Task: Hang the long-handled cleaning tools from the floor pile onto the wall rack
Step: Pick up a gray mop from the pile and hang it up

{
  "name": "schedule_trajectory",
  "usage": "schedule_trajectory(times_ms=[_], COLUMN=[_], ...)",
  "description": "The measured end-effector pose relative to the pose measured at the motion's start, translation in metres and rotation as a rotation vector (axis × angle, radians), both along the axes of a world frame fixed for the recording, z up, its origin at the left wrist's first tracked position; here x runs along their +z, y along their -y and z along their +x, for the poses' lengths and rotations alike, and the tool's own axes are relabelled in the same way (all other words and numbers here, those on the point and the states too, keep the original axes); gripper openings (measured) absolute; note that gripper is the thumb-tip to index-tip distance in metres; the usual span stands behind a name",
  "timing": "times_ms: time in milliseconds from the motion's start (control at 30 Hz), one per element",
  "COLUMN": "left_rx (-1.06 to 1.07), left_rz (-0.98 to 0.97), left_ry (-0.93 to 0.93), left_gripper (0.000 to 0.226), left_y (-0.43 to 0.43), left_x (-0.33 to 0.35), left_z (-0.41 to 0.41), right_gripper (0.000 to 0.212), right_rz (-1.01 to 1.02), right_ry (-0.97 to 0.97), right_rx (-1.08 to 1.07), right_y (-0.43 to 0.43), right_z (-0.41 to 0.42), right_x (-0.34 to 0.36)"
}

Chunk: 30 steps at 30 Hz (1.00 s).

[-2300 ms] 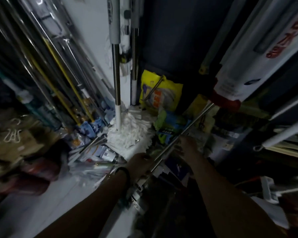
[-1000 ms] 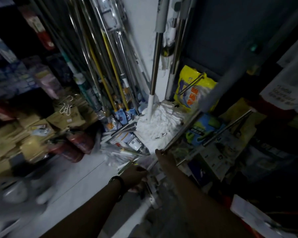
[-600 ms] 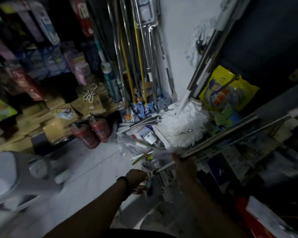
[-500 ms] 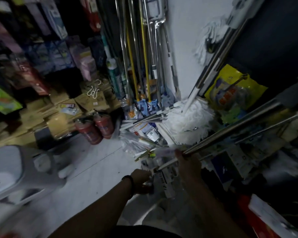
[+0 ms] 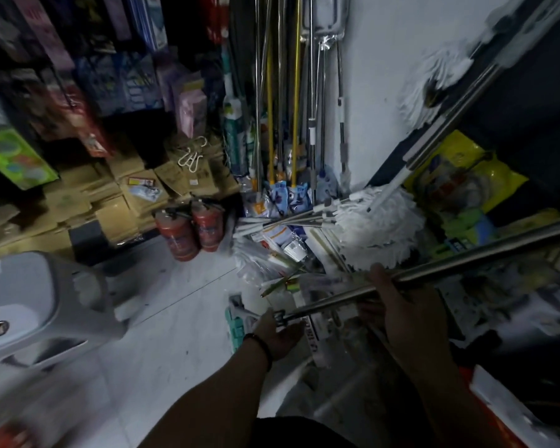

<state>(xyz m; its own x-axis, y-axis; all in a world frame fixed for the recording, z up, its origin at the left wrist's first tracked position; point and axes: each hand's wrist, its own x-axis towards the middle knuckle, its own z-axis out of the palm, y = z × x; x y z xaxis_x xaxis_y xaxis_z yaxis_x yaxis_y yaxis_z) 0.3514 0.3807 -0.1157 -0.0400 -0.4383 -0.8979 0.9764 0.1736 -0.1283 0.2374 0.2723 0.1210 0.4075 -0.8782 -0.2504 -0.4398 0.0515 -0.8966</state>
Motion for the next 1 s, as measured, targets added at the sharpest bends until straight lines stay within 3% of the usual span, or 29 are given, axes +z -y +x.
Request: schedule_trajectory(times_ms=[100, 233, 433, 567, 667, 700, 767, 867, 1000], left_rx=[0.152, 0.241, 0.257, 0.118, 0.008, -0.018, -0.081, -0.227, -0.488], left_rz=[0.019, -0.037, -0.193, -0.220, -0.277, -0.310, -0.373, -0.405, -0.405], left_ry=[-0.070, -0.101, 0.029, 0.117, 0.200, 0.207, 0.231, 0.288, 0.499], left_gripper=[0.054, 0.035, 0.036, 0.033, 0.042, 0.051, 0.058, 0.047, 0.033], left_y=[-0.016, -0.031, -0.038, -0.035, -0.032, -0.030, -0.025, -0.018, -0.006], left_x=[-0.007, -0.004, 0.005, 0.014, 0.017, 0.020, 0.029, 0.054, 0.086], left_z=[0.013, 0.026, 0.037, 0.039, 0.041, 0.042, 0.042, 0.038, 0.028], right_gripper=[0.027, 0.028, 0.052, 0.034, 0.039, 0.033, 0.019, 0.012, 0.026], right_rz=[0.023, 0.023, -0.075, 0.313, 0.581, 0.535, 0.176, -0.318, -0.382], right_ry=[0.062, 0.120, 0.070, -0.028, -0.269, -0.283, -0.213, -0.264, -0.416], right_rx=[-0.012, -0.032, -0.053, -0.055, 0.177, 0.274, 0.408, 0.509, 0.524], right_y=[-0.011, -0.017, -0.025, -0.034, -0.037, -0.039, -0.037, -0.035, -0.017], right_z=[0.004, 0.005, -0.002, 0.006, 0.013, 0.014, 0.018, 0.031, 0.049], right_x=[0.019, 0.034, -0.002, -0.055, -0.059, -0.058, -0.055, -0.046, -0.063])
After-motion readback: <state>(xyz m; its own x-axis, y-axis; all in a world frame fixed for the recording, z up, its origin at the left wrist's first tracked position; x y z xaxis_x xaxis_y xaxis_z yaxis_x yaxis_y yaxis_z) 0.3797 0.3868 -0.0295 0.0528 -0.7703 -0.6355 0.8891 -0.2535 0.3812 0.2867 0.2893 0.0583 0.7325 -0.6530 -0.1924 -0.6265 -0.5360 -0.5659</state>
